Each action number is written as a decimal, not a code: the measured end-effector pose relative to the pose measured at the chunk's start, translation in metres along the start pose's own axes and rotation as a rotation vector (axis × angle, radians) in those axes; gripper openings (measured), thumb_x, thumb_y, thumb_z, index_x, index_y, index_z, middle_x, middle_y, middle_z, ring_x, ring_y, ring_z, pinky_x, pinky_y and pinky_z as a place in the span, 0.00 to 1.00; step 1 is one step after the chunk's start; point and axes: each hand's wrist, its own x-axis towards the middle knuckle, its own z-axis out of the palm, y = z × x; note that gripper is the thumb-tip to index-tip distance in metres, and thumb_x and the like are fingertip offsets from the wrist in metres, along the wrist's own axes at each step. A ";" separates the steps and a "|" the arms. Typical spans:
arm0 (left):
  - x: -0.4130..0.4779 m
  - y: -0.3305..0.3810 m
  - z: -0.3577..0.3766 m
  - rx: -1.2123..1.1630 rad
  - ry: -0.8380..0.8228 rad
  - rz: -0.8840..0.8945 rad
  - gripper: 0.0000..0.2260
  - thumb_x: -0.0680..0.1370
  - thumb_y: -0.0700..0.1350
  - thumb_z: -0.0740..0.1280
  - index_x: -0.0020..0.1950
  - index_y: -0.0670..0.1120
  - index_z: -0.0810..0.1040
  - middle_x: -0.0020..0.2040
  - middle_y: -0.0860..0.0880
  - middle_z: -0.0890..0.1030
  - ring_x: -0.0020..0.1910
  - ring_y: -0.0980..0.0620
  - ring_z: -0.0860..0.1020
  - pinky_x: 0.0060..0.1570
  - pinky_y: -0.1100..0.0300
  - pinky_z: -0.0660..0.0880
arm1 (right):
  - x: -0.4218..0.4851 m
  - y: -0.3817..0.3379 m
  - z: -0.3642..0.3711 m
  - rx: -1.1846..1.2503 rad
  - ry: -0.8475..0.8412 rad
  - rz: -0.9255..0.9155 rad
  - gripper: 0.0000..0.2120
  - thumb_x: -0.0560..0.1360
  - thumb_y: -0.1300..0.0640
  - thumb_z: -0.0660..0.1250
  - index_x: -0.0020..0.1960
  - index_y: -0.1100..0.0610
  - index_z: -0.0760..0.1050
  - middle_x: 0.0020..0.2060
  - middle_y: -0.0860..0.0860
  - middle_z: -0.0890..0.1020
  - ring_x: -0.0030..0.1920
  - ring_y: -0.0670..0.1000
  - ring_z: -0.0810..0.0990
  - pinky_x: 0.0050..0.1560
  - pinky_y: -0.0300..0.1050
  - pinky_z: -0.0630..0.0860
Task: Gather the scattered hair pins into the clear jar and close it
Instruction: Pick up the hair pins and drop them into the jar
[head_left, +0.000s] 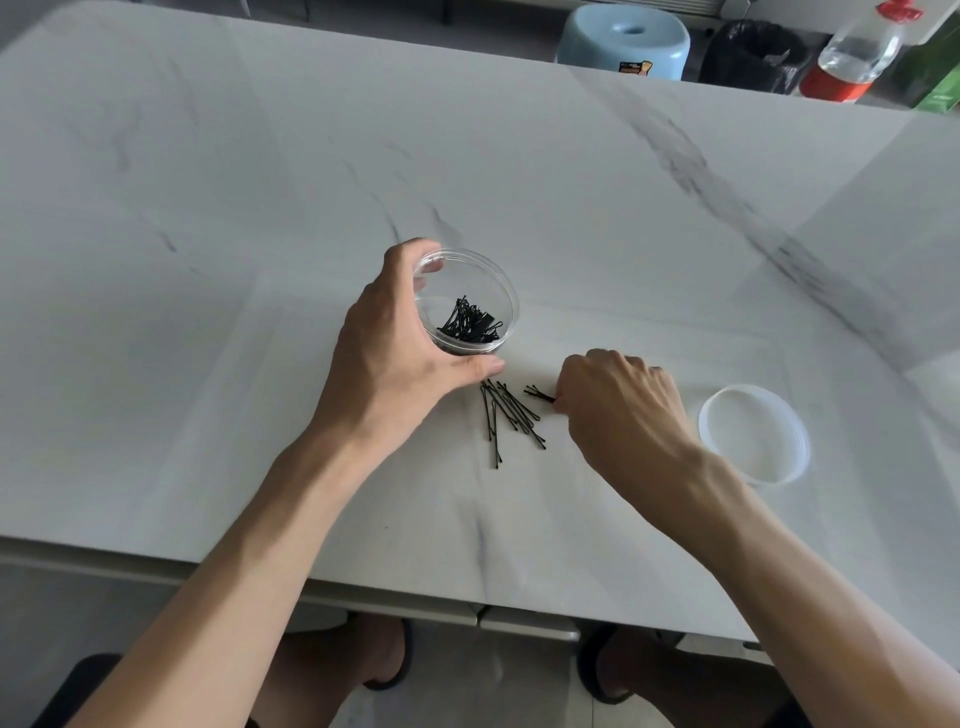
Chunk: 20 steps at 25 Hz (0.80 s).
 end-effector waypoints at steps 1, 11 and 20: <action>0.000 0.000 0.000 -0.003 -0.001 -0.002 0.41 0.60 0.50 0.82 0.69 0.53 0.65 0.66 0.57 0.74 0.65 0.58 0.72 0.56 0.76 0.63 | -0.002 -0.001 0.000 -0.022 -0.005 -0.033 0.07 0.74 0.67 0.61 0.40 0.58 0.70 0.35 0.51 0.71 0.38 0.56 0.70 0.35 0.46 0.65; 0.000 0.004 0.003 -0.003 -0.004 -0.017 0.42 0.59 0.50 0.82 0.69 0.52 0.66 0.65 0.57 0.75 0.64 0.57 0.72 0.58 0.65 0.67 | 0.023 0.022 -0.004 0.498 0.339 -0.103 0.01 0.78 0.66 0.61 0.49 0.62 0.71 0.36 0.56 0.80 0.34 0.60 0.76 0.36 0.52 0.74; -0.005 0.006 0.011 0.003 -0.051 0.002 0.42 0.60 0.49 0.82 0.69 0.53 0.65 0.66 0.58 0.75 0.67 0.55 0.72 0.62 0.55 0.70 | 0.028 -0.012 -0.021 0.698 0.422 -0.292 0.05 0.72 0.62 0.72 0.47 0.58 0.83 0.38 0.47 0.81 0.33 0.41 0.73 0.38 0.30 0.69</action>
